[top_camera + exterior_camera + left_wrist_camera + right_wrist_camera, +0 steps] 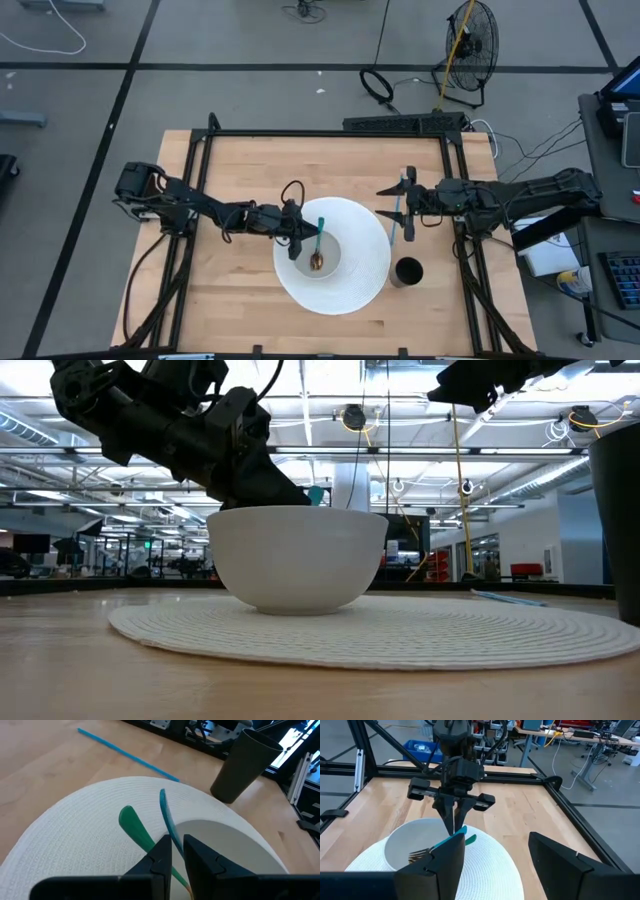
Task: Pick & Place Utensil
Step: Put the blue fork into the white bowl on the white mat, then put the black cup to the right of the white bowl on the white mat
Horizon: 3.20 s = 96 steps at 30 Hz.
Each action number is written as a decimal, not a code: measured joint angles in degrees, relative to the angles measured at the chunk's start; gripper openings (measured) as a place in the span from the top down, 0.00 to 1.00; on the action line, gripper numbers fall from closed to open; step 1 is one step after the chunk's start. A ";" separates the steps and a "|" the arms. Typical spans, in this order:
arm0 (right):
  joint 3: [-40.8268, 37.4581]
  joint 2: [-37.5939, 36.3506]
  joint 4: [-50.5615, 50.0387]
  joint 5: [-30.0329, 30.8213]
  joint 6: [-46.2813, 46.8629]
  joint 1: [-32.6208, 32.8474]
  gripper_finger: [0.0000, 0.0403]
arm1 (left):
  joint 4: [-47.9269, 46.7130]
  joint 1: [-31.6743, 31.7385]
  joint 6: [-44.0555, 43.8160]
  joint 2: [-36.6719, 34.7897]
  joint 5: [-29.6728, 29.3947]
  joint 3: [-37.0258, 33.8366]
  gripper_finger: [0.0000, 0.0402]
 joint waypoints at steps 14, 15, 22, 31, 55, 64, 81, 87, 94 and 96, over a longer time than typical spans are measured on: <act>-1.57 -0.01 0.07 -0.21 0.36 0.00 0.47 | -1.32 1.49 1.35 -0.06 -0.04 0.00 0.87; -1.96 -0.02 0.11 -0.21 0.44 0.00 0.47 | -1.38 1.66 1.32 -0.04 -0.05 0.00 0.87; -3.98 -0.02 0.28 -0.21 0.83 0.00 0.48 | -1.92 2.64 1.39 -0.37 -0.04 0.00 0.87; -4.07 -2.62 -1.07 -8.71 0.98 -0.04 0.48 | -8.52 2.94 9.27 -10.84 -0.11 0.06 0.87; 6.89 5.46 -34.01 -10.32 32.80 18.22 0.48 | -46.85 -6.34 8.60 -36.39 -31.50 0.07 0.87; 6.91 9.56 -41.63 -7.52 42.76 22.35 0.48 | -45.22 -7.30 8.68 -36.39 -34.53 0.04 0.87; 6.91 11.97 -45.72 -7.83 50.84 22.84 0.48 | -45.05 -7.26 8.53 -36.36 -34.56 0.04 0.87; 6.91 12.33 -45.83 -7.86 51.09 22.84 0.50 | -45.07 -7.26 8.55 -36.36 -34.53 0.04 0.87; 6.91 12.33 -45.83 -7.91 50.12 22.84 0.65 | -45.09 -7.26 8.55 -36.36 -34.53 0.04 0.87; 6.91 12.33 -45.83 -7.91 49.86 22.82 0.70 | -45.09 -7.26 8.55 -36.36 -34.53 0.04 0.87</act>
